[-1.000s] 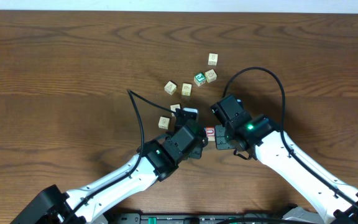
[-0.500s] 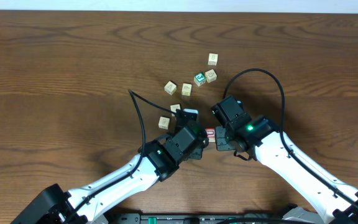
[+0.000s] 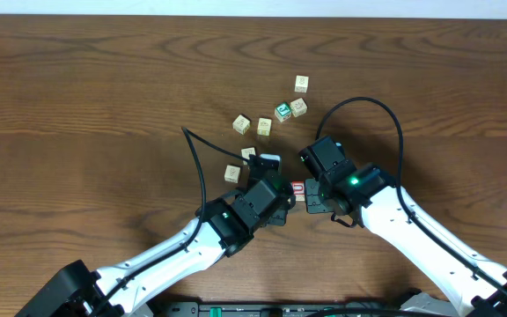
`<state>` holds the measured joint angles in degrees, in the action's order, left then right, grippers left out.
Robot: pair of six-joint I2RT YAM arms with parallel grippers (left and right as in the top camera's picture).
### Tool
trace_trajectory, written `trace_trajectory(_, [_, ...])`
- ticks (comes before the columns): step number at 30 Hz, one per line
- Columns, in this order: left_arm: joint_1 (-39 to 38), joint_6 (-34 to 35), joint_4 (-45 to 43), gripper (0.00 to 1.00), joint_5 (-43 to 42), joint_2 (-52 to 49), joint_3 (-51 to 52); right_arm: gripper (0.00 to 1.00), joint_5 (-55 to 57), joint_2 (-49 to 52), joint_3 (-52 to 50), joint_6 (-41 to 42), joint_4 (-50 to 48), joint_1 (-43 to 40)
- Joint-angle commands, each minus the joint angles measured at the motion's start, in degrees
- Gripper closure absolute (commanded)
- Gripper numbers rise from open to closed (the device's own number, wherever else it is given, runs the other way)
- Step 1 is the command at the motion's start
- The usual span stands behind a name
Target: Lift 3 blocks
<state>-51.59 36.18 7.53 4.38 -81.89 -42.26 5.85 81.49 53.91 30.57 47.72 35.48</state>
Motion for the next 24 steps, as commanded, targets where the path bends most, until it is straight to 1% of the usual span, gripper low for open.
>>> trace_trajectory(1, [-3.15,-0.31,-3.52,0.93,-9.97,0.26,-3.89,0.99,-14.69,0.28,0.70,-0.61,-2.54,3.52])
trace_trajectory(7, [-3.15,-0.28,-3.54,0.93,-9.97,0.22,-3.80,0.99,-14.69,0.28,0.68,-0.57,-2.54,3.52])
trace_trajectory(17, [-3.15,-0.28,-3.74,0.93,-9.94,0.15,-3.69,0.99,-14.69,0.31,0.66,2.03,-2.80,3.52])
trace_trajectory(24, [-3.15,1.03,-4.07,0.93,-9.97,-1.40,-3.69,0.99,-14.69,0.33,0.66,2.62,-2.82,3.52])
